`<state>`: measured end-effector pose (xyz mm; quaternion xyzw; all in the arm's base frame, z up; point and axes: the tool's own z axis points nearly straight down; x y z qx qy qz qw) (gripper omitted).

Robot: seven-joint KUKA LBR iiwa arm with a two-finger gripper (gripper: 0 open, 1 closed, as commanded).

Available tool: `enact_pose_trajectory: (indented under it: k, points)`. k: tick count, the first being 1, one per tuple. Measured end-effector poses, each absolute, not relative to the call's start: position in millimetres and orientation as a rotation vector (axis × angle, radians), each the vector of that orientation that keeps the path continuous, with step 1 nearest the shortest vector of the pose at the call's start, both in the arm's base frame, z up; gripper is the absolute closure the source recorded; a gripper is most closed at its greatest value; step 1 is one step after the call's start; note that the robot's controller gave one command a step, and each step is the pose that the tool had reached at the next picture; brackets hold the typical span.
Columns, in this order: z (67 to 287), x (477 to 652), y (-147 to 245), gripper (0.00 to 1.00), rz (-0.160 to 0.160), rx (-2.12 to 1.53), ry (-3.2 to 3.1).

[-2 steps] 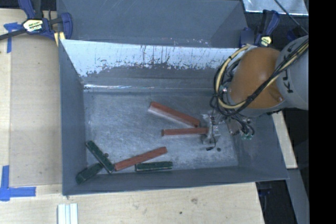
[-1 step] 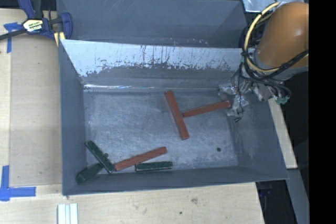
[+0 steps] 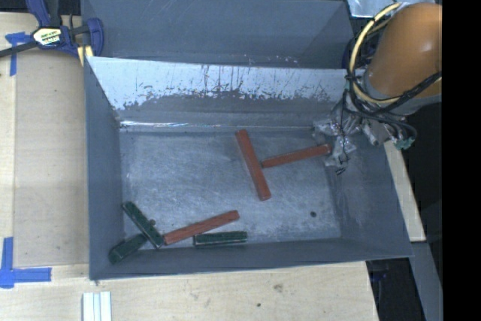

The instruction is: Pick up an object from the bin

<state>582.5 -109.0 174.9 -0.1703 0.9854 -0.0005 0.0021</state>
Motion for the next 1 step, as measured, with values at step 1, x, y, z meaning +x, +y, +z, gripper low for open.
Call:
enact_pose_trajectory:
  k: [1]
  points:
    - [223.1, 601.6, -96.7, 1.0, 0.0, -0.532, 3.097]
